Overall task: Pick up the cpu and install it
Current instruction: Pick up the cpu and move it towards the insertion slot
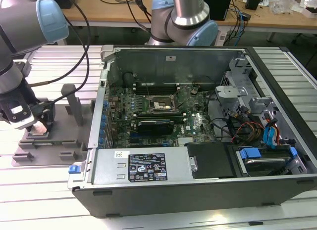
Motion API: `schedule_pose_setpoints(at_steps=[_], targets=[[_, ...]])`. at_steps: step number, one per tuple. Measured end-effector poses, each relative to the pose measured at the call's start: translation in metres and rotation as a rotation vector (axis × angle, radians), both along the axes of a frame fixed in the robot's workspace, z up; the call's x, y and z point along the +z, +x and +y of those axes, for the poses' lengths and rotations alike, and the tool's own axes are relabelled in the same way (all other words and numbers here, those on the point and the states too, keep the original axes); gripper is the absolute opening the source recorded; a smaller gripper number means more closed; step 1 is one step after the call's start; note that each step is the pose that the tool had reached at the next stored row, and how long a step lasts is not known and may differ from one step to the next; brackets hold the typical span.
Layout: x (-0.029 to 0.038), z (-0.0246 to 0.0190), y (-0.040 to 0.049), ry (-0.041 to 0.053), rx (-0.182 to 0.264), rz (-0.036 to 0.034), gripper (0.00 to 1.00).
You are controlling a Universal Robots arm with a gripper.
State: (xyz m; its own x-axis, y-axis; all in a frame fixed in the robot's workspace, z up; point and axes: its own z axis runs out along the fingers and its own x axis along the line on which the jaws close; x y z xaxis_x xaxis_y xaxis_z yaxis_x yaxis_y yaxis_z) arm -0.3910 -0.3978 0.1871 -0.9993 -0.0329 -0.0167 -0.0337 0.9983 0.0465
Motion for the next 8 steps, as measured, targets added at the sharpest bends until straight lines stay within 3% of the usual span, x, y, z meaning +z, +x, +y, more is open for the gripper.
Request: schedule_pose_setpoints(at_steps=[2, 8], targets=[[0.0008, 0.0001, 0.0001, 0.0004, 0.000, -0.0006, 0.55], [0.0135, 0.0000, 0.0002, 0.0000, 0.000, -0.0001, 0.55]])
